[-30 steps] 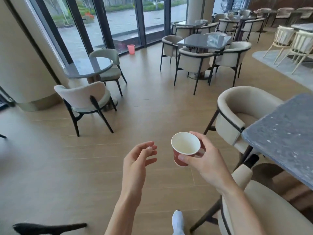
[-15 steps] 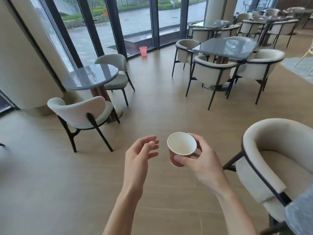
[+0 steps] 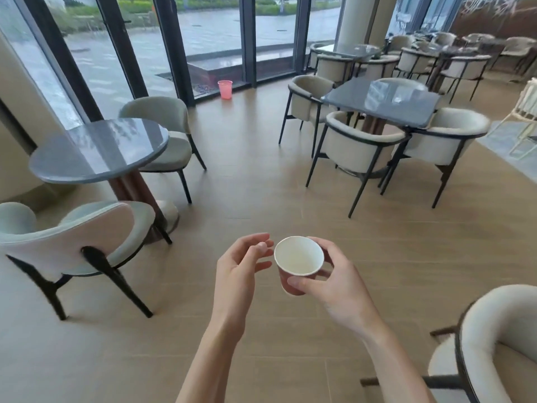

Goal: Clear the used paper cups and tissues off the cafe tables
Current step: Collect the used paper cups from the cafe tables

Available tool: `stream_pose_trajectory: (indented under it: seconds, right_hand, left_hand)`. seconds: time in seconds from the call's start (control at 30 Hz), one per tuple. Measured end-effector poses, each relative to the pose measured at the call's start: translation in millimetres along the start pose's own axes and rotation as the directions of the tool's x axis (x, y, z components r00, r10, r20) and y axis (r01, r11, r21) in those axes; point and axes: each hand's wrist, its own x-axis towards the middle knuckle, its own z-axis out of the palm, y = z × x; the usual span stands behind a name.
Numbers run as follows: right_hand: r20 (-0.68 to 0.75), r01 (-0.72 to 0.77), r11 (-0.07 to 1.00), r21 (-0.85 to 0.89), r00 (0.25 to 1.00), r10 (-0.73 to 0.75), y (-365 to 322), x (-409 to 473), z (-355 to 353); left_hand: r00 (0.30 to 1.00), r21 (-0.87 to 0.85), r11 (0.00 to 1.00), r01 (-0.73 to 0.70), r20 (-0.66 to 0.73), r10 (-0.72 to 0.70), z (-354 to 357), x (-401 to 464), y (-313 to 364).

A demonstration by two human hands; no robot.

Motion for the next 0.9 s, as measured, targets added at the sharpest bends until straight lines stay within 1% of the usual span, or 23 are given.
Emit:
stream_pose_trajectory:
  seconds: [0.17,0.47,0.6,0.73,0.8,0.9]
  right_hand:
    - [-0.041,-0.001,1.0,0.004,0.999,0.001,-15,106,-6]
    - [-0.083,0.012,1.0,0.024,0.996,-0.01,6,300,-36]
    - [-0.071,0.039,0.999,0.035,0.997,-0.036,8,420,-58]
    - [-0.047,0.071,0.997,0.013,0.996,-0.071,-11,540,-83]
    - [-0.041,0.094,0.996,-0.011,0.995,-0.094,-24,596,-91]
    - [-0.027,0.112,0.993,-0.028,0.993,-0.112,-39,665,-93]
  left_hand:
    - [0.999,0.015,1.0,-0.021,0.027,0.02,23,108,25]
    - [0.998,0.053,0.998,0.022,0.05,-0.025,88,286,3]
    - [1.0,0.037,0.999,0.025,0.013,-0.025,133,400,4]
    - [1.0,0.005,1.0,-0.006,-0.009,0.006,181,511,30]
    - [0.999,-0.01,0.999,-0.047,-0.018,0.047,196,560,45]
    - [0.997,-0.022,0.998,-0.056,-0.05,0.055,205,618,56]
